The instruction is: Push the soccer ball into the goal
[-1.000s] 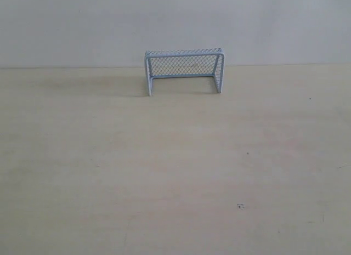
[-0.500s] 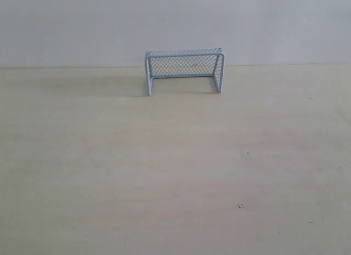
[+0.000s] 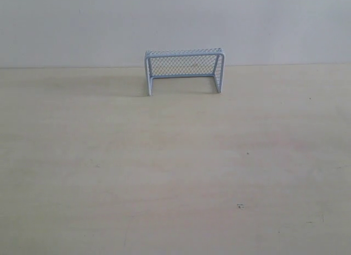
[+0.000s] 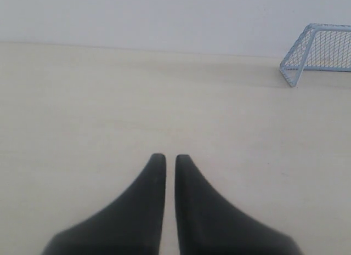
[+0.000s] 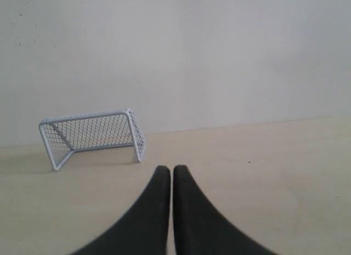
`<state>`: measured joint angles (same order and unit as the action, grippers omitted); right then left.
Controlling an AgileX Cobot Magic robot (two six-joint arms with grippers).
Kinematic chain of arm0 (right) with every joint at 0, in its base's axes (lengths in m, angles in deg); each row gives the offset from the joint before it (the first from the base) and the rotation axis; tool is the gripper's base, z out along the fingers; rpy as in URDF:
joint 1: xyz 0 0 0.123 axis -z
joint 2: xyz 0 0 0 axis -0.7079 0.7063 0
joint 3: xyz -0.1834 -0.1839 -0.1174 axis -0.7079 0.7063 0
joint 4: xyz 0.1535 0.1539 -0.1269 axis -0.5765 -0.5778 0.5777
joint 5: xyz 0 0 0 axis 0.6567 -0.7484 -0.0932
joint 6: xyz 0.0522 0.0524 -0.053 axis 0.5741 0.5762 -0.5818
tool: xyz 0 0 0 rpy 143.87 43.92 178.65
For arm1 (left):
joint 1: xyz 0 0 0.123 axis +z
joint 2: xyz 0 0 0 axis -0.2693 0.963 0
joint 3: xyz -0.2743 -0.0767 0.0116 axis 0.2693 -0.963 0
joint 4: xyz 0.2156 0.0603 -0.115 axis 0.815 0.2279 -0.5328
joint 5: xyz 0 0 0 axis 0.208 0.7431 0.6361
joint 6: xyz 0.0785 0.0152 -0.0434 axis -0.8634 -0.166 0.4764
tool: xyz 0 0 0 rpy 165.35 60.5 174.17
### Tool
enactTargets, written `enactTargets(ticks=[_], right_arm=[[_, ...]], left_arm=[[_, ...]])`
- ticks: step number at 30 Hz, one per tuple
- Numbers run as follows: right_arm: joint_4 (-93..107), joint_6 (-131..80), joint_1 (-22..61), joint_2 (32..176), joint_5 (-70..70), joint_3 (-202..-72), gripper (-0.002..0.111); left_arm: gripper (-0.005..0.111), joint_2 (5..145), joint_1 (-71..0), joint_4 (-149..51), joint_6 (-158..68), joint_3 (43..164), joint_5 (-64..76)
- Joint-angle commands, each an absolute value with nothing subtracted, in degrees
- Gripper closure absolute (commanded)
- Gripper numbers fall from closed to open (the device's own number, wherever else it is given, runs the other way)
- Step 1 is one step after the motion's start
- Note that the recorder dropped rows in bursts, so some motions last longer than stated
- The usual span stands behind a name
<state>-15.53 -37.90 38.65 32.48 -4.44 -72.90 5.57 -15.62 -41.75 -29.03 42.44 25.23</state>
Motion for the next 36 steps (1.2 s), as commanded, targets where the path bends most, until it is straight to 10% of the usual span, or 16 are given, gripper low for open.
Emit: enactTargets(ticks=[1,36], right_arm=[[-9.57,-35.28,38.84,32.12,-4.97,-72.4,0.108],[9.45,-20.47,38.84,32.12,-19.21,-72.4,0.108]], left_arm=[[0.1,5.44,-15.51,-41.82,-28.73,42.64,25.09],[0.1,5.44,-15.51,-41.82,-28.73,42.64,25.09]])
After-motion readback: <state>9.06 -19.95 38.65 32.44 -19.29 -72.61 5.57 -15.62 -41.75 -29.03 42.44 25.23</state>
